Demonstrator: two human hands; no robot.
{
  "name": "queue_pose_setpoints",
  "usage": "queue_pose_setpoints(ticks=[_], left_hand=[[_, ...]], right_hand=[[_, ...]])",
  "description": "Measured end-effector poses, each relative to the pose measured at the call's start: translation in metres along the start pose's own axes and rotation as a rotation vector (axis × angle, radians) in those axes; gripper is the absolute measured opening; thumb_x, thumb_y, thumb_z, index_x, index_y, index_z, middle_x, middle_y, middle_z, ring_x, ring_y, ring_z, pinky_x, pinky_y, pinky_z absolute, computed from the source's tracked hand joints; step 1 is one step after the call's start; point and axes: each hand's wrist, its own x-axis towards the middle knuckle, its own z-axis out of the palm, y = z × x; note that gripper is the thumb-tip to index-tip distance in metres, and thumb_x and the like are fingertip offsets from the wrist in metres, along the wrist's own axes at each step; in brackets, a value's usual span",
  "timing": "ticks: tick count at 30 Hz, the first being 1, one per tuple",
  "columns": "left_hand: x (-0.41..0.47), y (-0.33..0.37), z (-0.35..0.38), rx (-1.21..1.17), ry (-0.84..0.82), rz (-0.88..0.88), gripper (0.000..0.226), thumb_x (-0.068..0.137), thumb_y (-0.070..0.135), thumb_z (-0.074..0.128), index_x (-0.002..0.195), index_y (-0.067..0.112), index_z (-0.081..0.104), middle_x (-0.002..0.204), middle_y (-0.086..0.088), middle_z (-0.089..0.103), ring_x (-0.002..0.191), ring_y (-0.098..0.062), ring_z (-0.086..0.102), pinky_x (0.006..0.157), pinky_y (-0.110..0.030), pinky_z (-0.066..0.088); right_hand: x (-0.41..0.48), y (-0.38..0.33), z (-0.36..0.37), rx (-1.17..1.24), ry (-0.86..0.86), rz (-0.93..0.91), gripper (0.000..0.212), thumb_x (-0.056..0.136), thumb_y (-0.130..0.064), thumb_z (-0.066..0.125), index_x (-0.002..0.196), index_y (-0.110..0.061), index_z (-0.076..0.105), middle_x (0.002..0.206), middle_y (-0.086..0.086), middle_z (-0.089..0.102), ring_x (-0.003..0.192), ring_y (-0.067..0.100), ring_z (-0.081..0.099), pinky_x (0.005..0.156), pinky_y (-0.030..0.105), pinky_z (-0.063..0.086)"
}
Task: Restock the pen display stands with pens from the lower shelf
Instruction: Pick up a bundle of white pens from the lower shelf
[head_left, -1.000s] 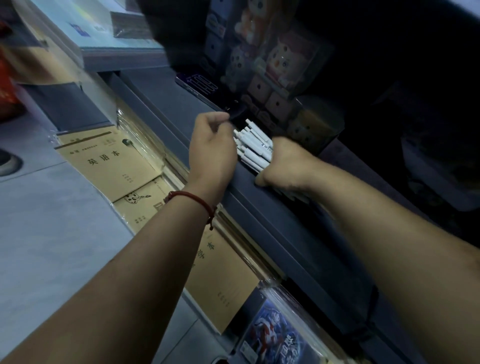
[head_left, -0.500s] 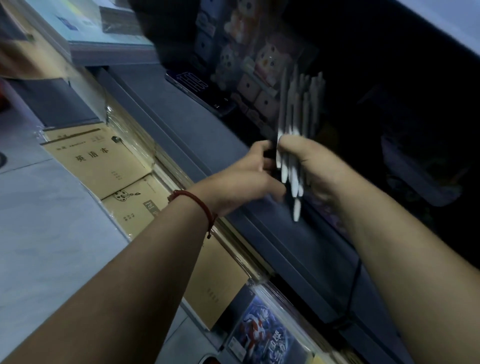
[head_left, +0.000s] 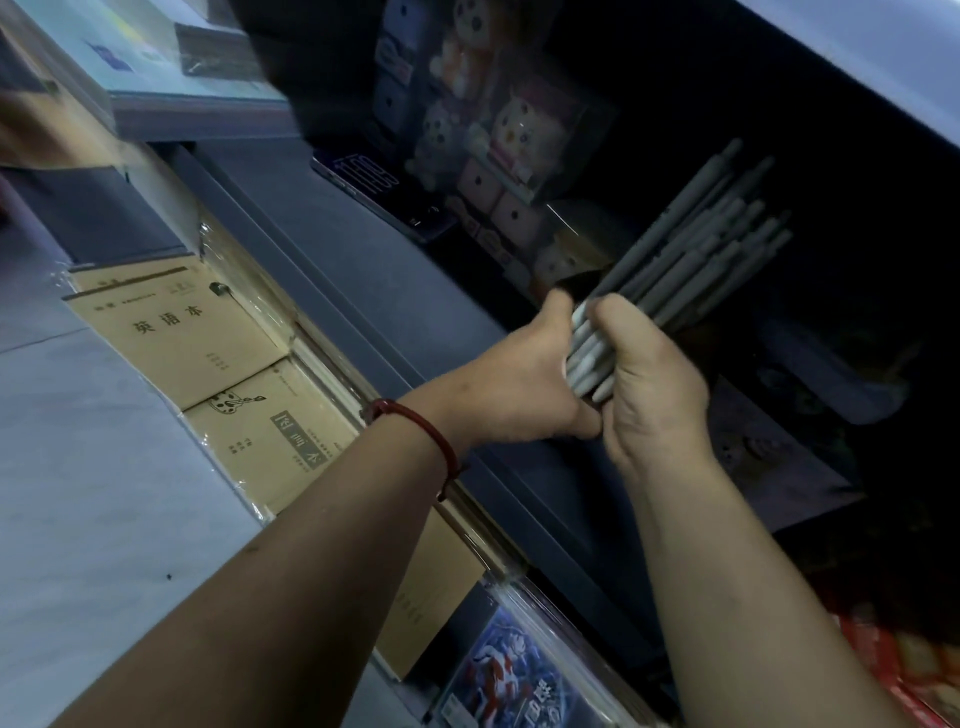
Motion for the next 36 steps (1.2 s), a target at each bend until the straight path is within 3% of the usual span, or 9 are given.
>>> queue_pose_setpoints(ticks=[4, 10, 13, 15, 19, 27, 31, 34, 36], left_hand=[[-0.001, 0.001, 0.005, 0.107, 0.013, 0.019, 0.061, 0.072, 0.004, 0.086, 0.096, 0.024, 0.033, 0.091, 0.004, 0.049, 0.075, -0.006, 0.053, 0.052, -0.014, 0.041], [0.000, -0.007, 0.011, 0.072, 0.198, 0.241, 0.069, 0.068, -0.004, 0.080, 0.099, 0.032, 0.029, 0.101, 0.011, 0.036, 0.085, 0.009, 0.049, 0.063, -0.008, 0.044], [0.002, -0.019, 0.011, 0.040, 0.170, 0.245, 0.071, 0.070, 0.001, 0.082, 0.119, 0.016, 0.034, 0.106, -0.008, 0.056, 0.097, -0.016, 0.063, 0.070, -0.030, 0.056], [-0.001, -0.024, 0.010, 0.055, 0.164, 0.213, 0.071, 0.072, -0.002, 0.081, 0.121, 0.016, 0.034, 0.103, -0.010, 0.060, 0.094, -0.022, 0.065, 0.067, -0.031, 0.056], [-0.009, -0.030, 0.012, 0.056, 0.142, 0.185, 0.074, 0.075, -0.004, 0.083, 0.130, 0.016, 0.038, 0.104, 0.008, 0.060, 0.094, -0.004, 0.065, 0.070, -0.014, 0.050], [-0.016, -0.028, 0.014, 0.081, 0.259, 0.144, 0.074, 0.087, 0.024, 0.083, 0.137, 0.035, 0.029, 0.109, 0.036, 0.060, 0.094, 0.004, 0.067, 0.069, -0.015, 0.055], [-0.015, -0.025, 0.017, 0.034, 0.305, 0.125, 0.080, 0.090, 0.029, 0.079, 0.149, 0.025, 0.025, 0.102, 0.022, 0.065, 0.091, 0.005, 0.068, 0.068, -0.016, 0.055], [-0.013, -0.027, 0.019, 0.092, 0.315, 0.176, 0.061, 0.095, 0.027, 0.072, 0.143, 0.016, 0.036, 0.103, 0.050, 0.053, 0.094, 0.014, 0.062, 0.068, -0.008, 0.050], [-0.011, -0.029, 0.018, 0.117, 0.325, 0.224, 0.052, 0.097, 0.023, 0.069, 0.140, 0.012, 0.042, 0.108, 0.045, 0.052, 0.097, 0.009, 0.063, 0.072, -0.008, 0.050]], right_hand=[[-0.006, 0.005, -0.010, -0.002, 0.075, 0.028, 0.040, 0.081, -0.003, 0.074, 0.044, -0.018, 0.068, 0.055, -0.005, 0.065, 0.050, 0.007, 0.062, 0.049, 0.021, 0.048], [-0.006, 0.010, -0.011, -0.041, -0.033, -0.046, 0.044, 0.084, -0.002, 0.073, 0.053, -0.032, 0.077, 0.062, -0.013, 0.070, 0.063, 0.000, 0.066, 0.064, 0.022, 0.053], [-0.007, 0.013, -0.008, -0.143, -0.037, -0.102, 0.038, 0.082, -0.007, 0.078, 0.059, -0.038, 0.078, 0.066, -0.015, 0.072, 0.069, 0.001, 0.069, 0.070, 0.028, 0.057], [-0.009, 0.020, -0.005, -0.120, -0.001, -0.094, 0.031, 0.081, -0.002, 0.078, 0.062, -0.027, 0.078, 0.067, -0.010, 0.074, 0.069, 0.005, 0.071, 0.069, 0.031, 0.058], [-0.016, 0.032, -0.006, -0.131, 0.022, -0.136, 0.030, 0.080, 0.003, 0.077, 0.067, -0.024, 0.077, 0.070, -0.006, 0.074, 0.069, 0.010, 0.072, 0.065, 0.034, 0.059], [-0.018, 0.034, -0.001, -0.233, 0.012, -0.283, 0.019, 0.081, -0.001, 0.079, 0.076, -0.019, 0.074, 0.072, -0.003, 0.076, 0.067, 0.006, 0.073, 0.059, 0.022, 0.059], [-0.019, 0.032, -0.002, -0.155, -0.023, -0.256, 0.027, 0.082, 0.000, 0.079, 0.076, -0.026, 0.074, 0.074, -0.010, 0.077, 0.076, 0.005, 0.076, 0.066, 0.020, 0.059], [-0.023, 0.030, 0.000, -0.033, -0.101, -0.268, 0.028, 0.083, 0.003, 0.080, 0.087, -0.025, 0.076, 0.087, -0.006, 0.079, 0.089, 0.011, 0.077, 0.077, 0.025, 0.060], [-0.025, 0.028, 0.002, -0.032, -0.137, -0.261, 0.026, 0.081, -0.001, 0.082, 0.087, -0.025, 0.075, 0.088, -0.005, 0.079, 0.088, 0.010, 0.076, 0.075, 0.023, 0.060]])
